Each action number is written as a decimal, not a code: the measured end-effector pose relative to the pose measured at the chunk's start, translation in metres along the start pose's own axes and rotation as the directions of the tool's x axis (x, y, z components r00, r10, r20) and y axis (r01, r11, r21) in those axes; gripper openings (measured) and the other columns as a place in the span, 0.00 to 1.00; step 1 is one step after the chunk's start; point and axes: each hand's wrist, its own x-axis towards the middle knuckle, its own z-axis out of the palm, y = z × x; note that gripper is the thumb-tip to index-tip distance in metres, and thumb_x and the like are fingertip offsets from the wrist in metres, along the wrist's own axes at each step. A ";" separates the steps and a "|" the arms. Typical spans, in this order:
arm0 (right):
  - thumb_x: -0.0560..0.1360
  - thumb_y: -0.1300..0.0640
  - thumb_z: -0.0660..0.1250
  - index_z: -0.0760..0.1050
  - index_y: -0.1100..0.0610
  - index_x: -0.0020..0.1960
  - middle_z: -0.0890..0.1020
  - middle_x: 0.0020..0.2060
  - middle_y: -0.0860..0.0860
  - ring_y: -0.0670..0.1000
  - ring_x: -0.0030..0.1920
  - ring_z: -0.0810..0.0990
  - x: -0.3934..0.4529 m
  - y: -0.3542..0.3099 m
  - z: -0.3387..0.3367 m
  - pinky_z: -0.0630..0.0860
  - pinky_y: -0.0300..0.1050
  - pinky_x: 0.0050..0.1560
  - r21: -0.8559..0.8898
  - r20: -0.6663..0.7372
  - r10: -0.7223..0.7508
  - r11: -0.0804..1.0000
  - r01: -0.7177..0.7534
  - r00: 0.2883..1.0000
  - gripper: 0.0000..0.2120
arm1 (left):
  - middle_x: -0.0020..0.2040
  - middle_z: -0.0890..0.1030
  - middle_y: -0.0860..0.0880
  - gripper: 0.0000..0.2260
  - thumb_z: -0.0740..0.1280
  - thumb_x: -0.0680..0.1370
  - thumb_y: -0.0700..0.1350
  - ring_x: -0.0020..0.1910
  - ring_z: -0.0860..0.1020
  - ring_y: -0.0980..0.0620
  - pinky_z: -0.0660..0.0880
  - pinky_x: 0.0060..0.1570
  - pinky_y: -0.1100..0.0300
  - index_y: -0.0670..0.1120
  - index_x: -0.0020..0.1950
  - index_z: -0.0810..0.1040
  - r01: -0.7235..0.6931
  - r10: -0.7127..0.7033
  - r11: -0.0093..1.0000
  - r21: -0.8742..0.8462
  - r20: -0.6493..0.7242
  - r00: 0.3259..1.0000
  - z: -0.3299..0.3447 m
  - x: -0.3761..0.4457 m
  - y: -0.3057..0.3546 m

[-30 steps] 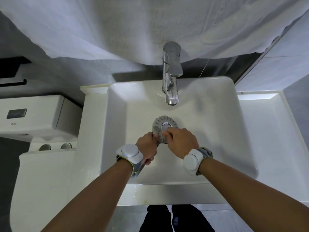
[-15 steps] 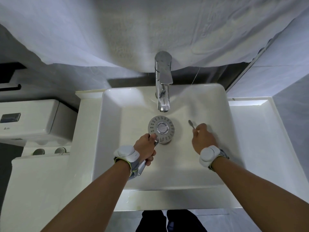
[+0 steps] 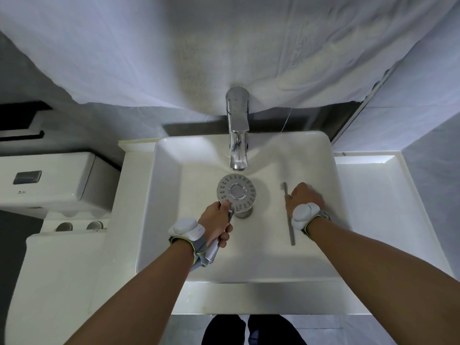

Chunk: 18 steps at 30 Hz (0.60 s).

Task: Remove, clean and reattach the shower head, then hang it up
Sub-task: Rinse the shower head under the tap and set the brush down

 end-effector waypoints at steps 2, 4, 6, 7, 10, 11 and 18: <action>0.78 0.49 0.63 0.73 0.57 0.51 0.80 0.45 0.52 0.59 0.48 0.80 -0.008 -0.016 -0.017 0.74 0.44 0.45 0.274 -0.001 -0.048 0.961 0.047 0.999 0.11 | 0.34 0.71 0.42 0.16 0.53 0.83 0.54 0.20 0.63 0.51 0.65 0.22 0.64 0.42 0.57 0.71 -0.012 0.012 1.000 0.004 0.002 1.000 -0.002 -0.005 0.002; 0.78 0.46 0.62 0.72 0.51 0.43 0.82 0.39 0.54 0.61 0.42 0.81 -0.019 -0.041 -0.041 0.79 0.52 0.44 0.531 -0.044 -0.117 0.838 0.122 0.992 0.10 | 0.33 0.71 0.42 0.16 0.53 0.83 0.54 0.20 0.63 0.51 0.65 0.22 0.64 0.42 0.57 0.71 -0.032 0.031 0.999 -0.015 -0.003 0.999 -0.008 -0.014 0.006; 0.80 0.45 0.58 0.72 0.52 0.40 0.80 0.33 0.52 0.56 0.35 0.79 -0.036 -0.070 -0.070 0.77 0.50 0.39 0.627 -0.089 -0.175 0.755 0.192 0.981 0.15 | 0.33 0.71 0.43 0.16 0.53 0.83 0.54 0.19 0.64 0.52 0.65 0.22 0.64 0.42 0.57 0.71 -0.044 0.044 0.998 -0.035 -0.003 0.999 -0.012 -0.022 0.011; 0.81 0.45 0.56 0.73 0.54 0.39 0.78 0.30 0.52 0.52 0.31 0.77 -0.041 -0.083 -0.081 0.74 0.47 0.36 0.664 -0.097 -0.201 0.717 0.214 0.975 0.18 | 0.33 0.71 0.43 0.16 0.53 0.83 0.54 0.19 0.64 0.52 0.66 0.23 0.64 0.42 0.57 0.71 -0.045 0.045 0.998 -0.034 0.002 0.999 -0.011 -0.023 0.011; 0.82 0.42 0.50 0.74 0.59 0.38 0.73 0.24 0.50 0.45 0.22 0.69 -0.071 -0.128 -0.120 0.67 0.38 0.27 0.787 -0.050 -0.280 0.579 0.210 0.959 0.27 | 0.34 0.71 0.43 0.16 0.53 0.83 0.54 0.21 0.65 0.52 0.66 0.25 0.63 0.42 0.56 0.71 -0.061 0.062 0.998 -0.016 0.026 0.998 -0.013 -0.035 0.018; 0.82 0.40 0.50 0.74 0.60 0.38 0.72 0.22 0.49 0.44 0.20 0.68 -0.079 -0.140 -0.129 0.66 0.36 0.23 0.814 -0.016 -0.302 0.550 0.188 0.953 0.29 | 0.34 0.71 0.43 0.16 0.53 0.83 0.54 0.21 0.65 0.51 0.66 0.25 0.63 0.42 0.56 0.71 -0.066 0.066 0.998 -0.011 0.033 0.997 -0.015 -0.040 0.020; 0.78 0.38 0.59 0.70 0.55 0.31 0.72 0.20 0.45 0.46 0.23 0.68 -0.092 -0.176 -0.145 0.67 0.42 0.31 0.763 0.057 -0.236 0.637 0.110 0.970 0.25 | 0.36 0.70 0.42 0.15 0.56 0.82 0.54 0.23 0.64 0.51 0.65 0.27 0.62 0.43 0.50 0.71 -0.106 0.108 0.994 -0.023 0.095 0.990 -0.018 -0.057 0.032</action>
